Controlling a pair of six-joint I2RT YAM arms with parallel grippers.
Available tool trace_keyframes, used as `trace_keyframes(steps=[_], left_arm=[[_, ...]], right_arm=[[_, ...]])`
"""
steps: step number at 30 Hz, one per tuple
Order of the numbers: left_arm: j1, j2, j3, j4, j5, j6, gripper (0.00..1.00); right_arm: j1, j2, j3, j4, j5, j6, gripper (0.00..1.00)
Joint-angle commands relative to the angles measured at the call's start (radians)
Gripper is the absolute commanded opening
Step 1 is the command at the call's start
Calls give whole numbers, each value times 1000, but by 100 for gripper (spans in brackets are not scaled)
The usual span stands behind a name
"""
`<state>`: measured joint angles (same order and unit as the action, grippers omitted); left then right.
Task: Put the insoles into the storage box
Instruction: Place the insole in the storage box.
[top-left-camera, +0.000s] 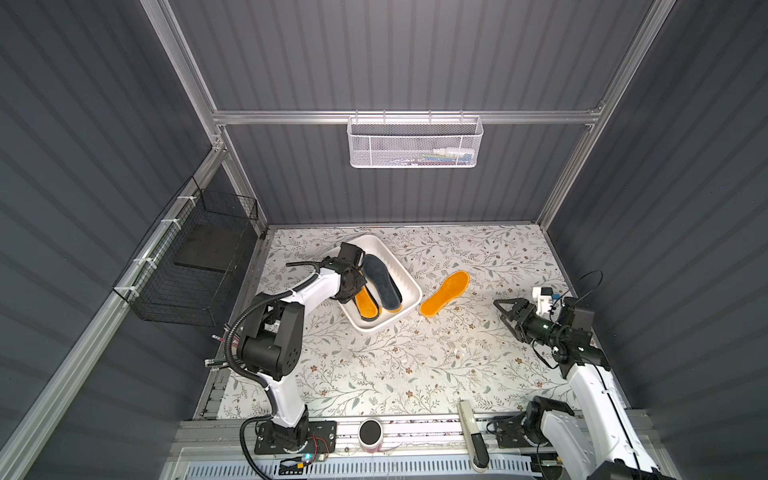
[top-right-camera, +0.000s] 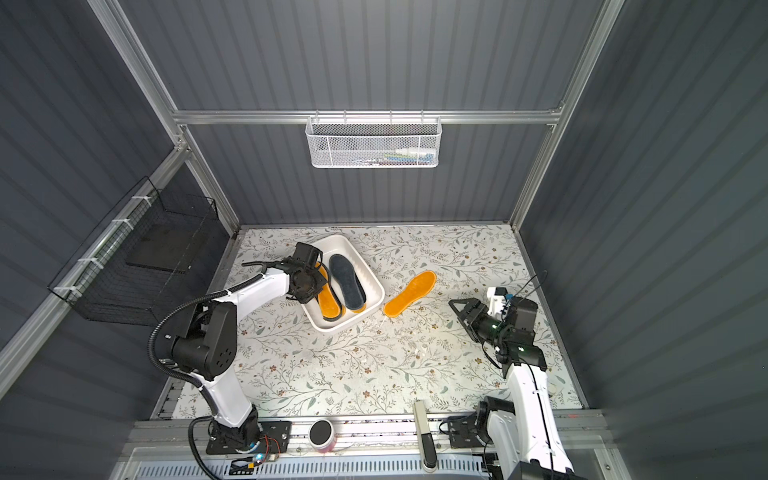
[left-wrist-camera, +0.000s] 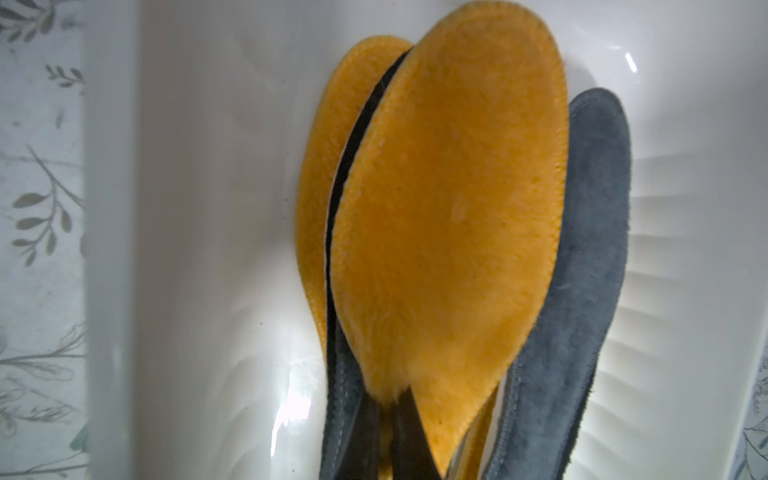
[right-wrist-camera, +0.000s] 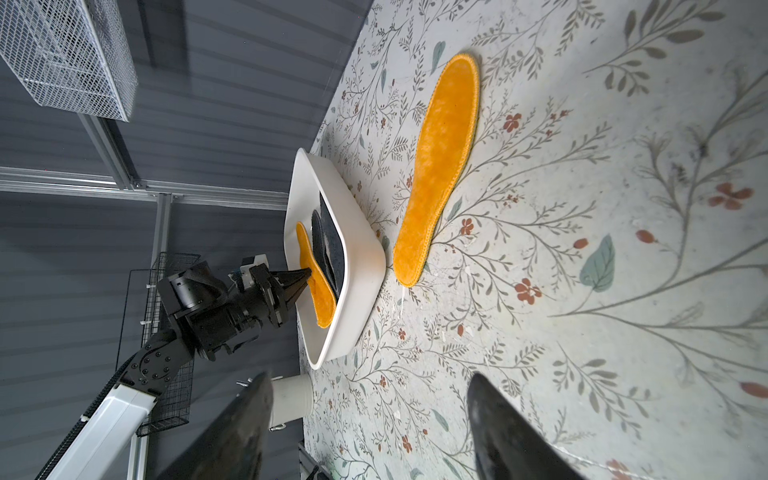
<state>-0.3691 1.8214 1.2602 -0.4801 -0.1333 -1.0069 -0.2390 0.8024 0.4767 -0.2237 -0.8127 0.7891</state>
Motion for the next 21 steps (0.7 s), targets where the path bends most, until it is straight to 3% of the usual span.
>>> trace_keyframes(steps=[1,21], left_arm=[[7,6,31,-41,-8,-13,0],[25,48,60,-73,52,13,0]], right_arm=[[-2,4,-12,23,-13,4,73],[-3,8,-16,31,-16,10,74]])
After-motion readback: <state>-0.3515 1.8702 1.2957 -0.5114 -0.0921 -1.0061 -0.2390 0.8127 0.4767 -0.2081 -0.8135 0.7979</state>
